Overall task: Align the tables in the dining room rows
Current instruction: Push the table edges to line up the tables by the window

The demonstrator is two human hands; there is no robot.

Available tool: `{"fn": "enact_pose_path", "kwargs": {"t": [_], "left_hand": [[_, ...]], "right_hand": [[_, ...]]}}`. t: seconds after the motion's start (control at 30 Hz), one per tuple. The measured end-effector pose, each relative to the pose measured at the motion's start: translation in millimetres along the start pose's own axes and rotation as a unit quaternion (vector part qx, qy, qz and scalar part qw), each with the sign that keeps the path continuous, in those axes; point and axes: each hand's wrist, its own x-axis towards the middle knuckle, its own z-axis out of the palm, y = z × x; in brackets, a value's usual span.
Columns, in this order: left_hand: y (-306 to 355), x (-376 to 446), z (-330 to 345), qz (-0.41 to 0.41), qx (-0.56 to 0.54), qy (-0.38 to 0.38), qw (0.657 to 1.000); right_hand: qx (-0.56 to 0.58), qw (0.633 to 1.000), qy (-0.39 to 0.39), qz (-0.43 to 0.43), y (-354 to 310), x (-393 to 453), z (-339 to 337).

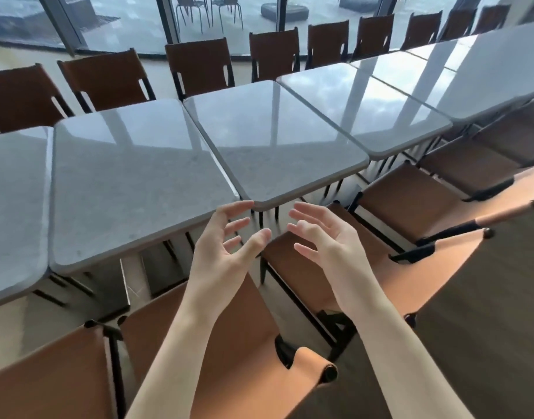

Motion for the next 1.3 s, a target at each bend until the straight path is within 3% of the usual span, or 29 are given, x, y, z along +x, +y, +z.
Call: {"fn": "enact_pose_path", "kwargs": {"t": [0.27,0.67,1.0,1.3], "left_hand": [[39.3,-26.0,121.8,0.027,-0.001,-0.039,0.999],[92.0,-88.2,314.3,0.029,-0.027,-0.028,0.999],[121.5,-90.7,381.4,0.032,-0.005,-0.027,0.999],[120.8,-31.0,427.9,0.039,0.001,-0.019,0.999]], "right_hand": [[-0.016,0.999,0.028,-0.02,-14.9,-42.5,-124.4],[-0.058,0.997,0.042,-0.035,-22.9,-102.0,-326.7],[-0.041,0.997,0.043,-0.045,-25.5,-105.7,-399.3],[-0.049,0.997,0.037,-0.05,-32.4,-48.2,-445.0]]}}
